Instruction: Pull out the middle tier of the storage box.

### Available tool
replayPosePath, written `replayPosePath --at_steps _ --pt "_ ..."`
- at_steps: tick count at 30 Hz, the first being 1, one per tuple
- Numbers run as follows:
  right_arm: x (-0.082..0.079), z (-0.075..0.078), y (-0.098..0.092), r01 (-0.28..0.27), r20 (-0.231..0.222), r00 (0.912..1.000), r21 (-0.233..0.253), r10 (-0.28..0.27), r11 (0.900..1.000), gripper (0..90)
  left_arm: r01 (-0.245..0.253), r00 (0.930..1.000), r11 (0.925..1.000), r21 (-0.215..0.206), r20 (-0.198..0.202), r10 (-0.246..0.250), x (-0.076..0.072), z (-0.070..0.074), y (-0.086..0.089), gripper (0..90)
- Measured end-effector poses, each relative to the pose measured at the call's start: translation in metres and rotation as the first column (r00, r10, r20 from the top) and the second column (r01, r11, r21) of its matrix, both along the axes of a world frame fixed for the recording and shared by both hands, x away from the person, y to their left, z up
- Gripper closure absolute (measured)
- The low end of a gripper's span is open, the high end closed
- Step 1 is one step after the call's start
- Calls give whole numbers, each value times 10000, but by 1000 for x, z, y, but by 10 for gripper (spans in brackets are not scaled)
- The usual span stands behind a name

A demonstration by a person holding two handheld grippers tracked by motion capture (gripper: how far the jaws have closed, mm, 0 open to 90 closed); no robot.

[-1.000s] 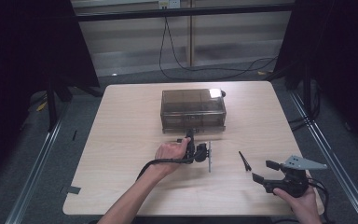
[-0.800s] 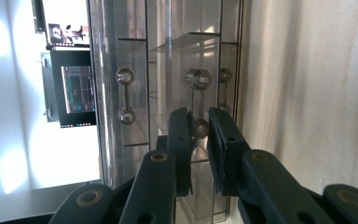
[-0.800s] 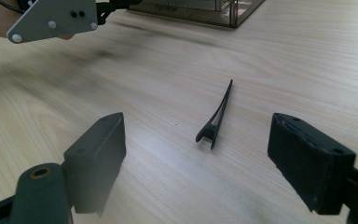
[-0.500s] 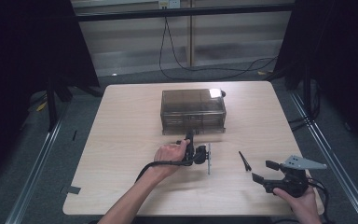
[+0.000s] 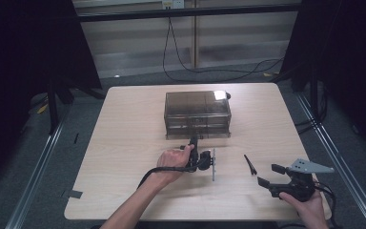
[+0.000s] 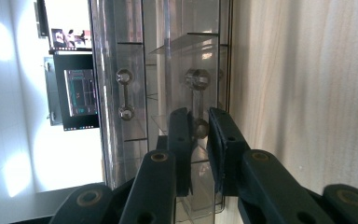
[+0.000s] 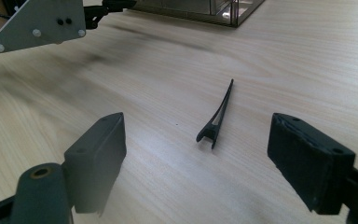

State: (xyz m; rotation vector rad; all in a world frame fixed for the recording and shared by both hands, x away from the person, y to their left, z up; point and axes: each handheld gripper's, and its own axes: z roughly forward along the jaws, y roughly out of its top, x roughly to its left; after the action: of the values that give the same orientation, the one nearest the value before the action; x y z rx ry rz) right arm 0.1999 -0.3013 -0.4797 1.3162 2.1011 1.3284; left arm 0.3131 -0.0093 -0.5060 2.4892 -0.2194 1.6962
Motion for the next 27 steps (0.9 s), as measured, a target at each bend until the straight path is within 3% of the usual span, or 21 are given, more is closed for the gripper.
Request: replayPosePath --at_steps 18,24,27 --pt "0 0 0 -45 -48 10000 22 45 10000 195 118 9999 9998 135 58 -119 -10 0 0 804" --pt "0 0 0 -51 -45 10000 27 51 10000 195 137 9999 9999 -89 7 -137 -13 0 0 804" --pt "0 0 0 -46 -102 9999 26 47 10000 194 151 9999 9998 96 42 -151 -15 0 1 804"
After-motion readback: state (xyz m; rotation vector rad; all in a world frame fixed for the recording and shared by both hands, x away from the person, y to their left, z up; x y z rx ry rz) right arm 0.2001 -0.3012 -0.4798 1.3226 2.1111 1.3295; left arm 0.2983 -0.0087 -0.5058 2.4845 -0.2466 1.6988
